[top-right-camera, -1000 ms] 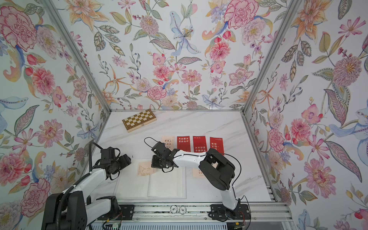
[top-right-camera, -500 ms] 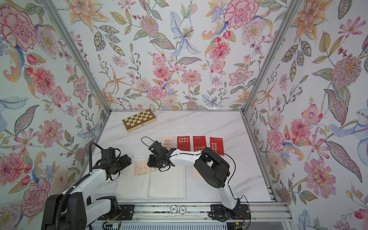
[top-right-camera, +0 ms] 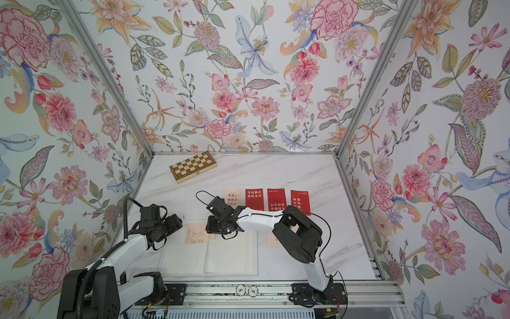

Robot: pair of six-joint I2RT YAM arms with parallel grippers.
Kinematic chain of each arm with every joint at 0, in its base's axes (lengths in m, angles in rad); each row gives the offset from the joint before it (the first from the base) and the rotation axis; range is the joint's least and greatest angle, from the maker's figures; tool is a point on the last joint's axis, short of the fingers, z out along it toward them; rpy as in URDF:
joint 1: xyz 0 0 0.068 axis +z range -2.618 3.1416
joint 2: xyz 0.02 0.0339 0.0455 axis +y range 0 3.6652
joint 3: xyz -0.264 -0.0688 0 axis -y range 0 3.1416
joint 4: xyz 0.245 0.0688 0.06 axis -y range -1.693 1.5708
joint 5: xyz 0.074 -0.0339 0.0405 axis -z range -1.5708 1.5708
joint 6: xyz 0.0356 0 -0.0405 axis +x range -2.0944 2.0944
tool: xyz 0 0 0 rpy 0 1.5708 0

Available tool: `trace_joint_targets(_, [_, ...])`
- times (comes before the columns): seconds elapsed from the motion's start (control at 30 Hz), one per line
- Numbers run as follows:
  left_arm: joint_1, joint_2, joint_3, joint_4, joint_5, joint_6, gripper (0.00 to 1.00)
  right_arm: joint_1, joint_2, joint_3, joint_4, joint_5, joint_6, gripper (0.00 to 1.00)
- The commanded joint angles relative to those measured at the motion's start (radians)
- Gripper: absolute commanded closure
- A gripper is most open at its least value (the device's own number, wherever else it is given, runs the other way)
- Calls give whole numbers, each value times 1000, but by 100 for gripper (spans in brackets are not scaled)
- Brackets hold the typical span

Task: Place the photos into the photo albums
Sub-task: Insert the photo into the photo album.

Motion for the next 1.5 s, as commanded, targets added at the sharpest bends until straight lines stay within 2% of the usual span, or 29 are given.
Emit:
trace_joint_targets(0.0, [-10,-10,-3,-56,5,-5,19,11,-8,17,-37,-2,-17,54])
trace_joint_targets(0.6, [-11,-21,-23,-52,16,-7,18,34,127,158,-1,-108,-21,55])
trace_joint_targets(1.23, [-23,-27,-14,-69,6,-8,19,20,175,124,136,-220,31,54])
trace_joint_targets(1.33, [-22,-31,-8,-79,-1,-6,19,10,153,94,141,-212,25,51])
trace_joint_targets(1.47, [-22,-41,14,-98,-10,8,19,-7,82,31,139,-165,-7,39])
